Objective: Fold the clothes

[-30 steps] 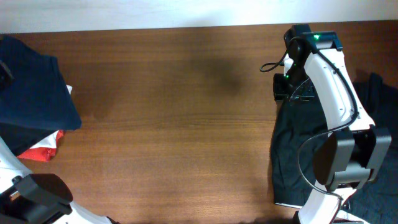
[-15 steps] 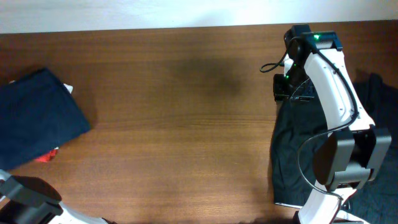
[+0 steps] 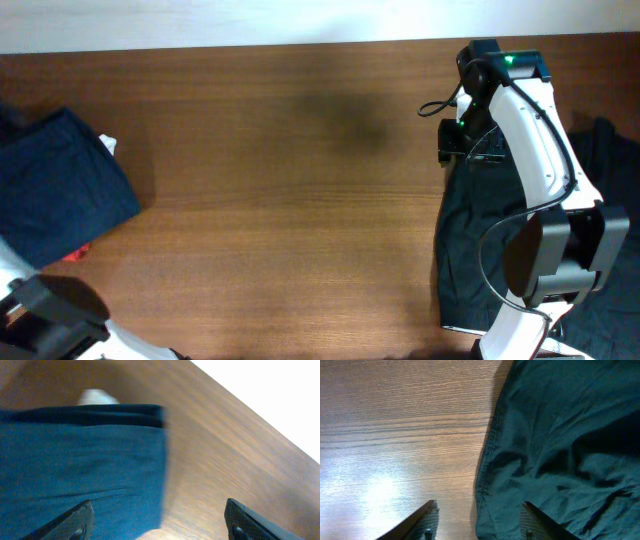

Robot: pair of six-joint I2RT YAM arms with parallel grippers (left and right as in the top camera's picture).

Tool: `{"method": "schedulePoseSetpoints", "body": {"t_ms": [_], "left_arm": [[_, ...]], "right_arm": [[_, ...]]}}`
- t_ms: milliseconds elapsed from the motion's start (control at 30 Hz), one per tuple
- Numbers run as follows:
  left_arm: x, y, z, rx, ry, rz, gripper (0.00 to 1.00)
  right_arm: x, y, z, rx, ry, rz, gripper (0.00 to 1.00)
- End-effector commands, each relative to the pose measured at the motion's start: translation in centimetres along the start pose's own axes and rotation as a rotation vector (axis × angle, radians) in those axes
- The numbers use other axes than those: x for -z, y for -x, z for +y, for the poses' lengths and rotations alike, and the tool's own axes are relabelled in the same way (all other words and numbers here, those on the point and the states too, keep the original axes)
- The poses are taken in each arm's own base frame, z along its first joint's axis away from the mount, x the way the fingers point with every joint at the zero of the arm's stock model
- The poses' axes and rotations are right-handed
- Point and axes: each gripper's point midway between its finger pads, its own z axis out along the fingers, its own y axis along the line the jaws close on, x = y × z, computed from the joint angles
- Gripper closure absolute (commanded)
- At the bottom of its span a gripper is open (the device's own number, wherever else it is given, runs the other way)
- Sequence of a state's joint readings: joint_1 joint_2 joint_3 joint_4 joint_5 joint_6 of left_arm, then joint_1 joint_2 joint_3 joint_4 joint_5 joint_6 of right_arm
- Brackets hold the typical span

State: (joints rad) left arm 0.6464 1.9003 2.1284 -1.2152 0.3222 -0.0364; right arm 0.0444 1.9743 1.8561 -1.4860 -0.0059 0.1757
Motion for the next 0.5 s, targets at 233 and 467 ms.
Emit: {"method": "schedulePoseSetpoints", "body": {"t_ms": [233, 467], "left_arm": [[-4.5, -8.9, -19.4, -0.459, -0.163, 0.217, 0.13], [-5.8, -18.8, -20.3, -0.583, -0.053, 0.579, 0.07]], "right_arm": [[1.1, 0.4, 2.2, 0.083, 0.161, -0.031, 0.17], [1.6, -3.3, 1.5, 0.118, 0.266, 0.124, 0.01]]}}
